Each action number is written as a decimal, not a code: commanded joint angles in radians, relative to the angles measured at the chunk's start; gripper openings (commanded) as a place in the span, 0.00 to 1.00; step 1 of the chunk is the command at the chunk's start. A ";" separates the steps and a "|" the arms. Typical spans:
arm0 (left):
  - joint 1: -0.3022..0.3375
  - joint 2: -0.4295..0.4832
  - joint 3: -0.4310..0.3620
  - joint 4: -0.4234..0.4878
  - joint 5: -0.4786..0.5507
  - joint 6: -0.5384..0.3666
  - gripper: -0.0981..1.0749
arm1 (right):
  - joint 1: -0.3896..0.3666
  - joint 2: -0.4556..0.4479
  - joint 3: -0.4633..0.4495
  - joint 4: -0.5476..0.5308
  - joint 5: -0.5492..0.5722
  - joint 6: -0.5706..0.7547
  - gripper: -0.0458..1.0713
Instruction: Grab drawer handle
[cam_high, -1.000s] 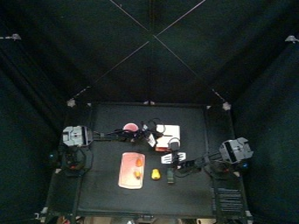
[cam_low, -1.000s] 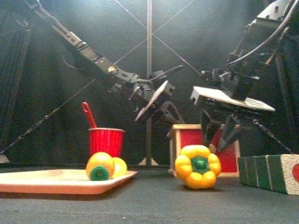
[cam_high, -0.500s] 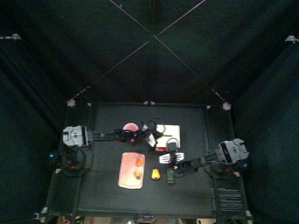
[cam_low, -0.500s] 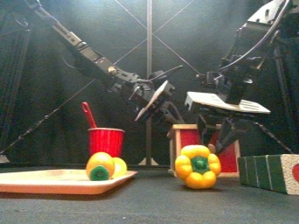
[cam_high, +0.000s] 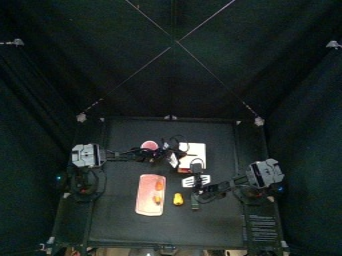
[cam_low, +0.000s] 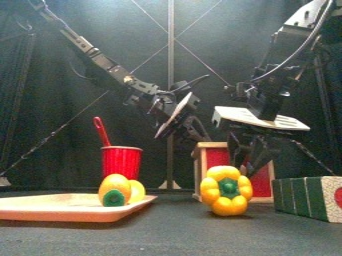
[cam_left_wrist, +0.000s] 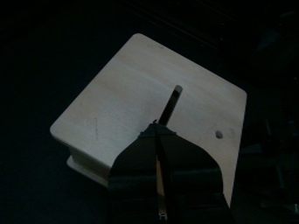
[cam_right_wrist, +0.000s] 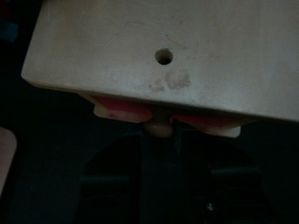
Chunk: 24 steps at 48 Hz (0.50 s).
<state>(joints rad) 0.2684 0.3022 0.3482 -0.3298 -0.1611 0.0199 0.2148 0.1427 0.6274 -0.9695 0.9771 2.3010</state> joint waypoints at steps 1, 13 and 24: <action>0.006 -0.003 -0.005 -0.003 0.011 0.002 0.31 | -0.003 -0.017 -0.020 -0.002 0.005 -0.002 0.54; 0.006 0.000 -0.009 -0.003 0.011 0.002 0.31 | 0.000 -0.011 -0.017 0.000 0.005 0.002 0.51; 0.006 -0.005 -0.009 -0.003 0.011 0.002 0.31 | 0.003 -0.003 -0.021 0.021 0.005 0.000 0.45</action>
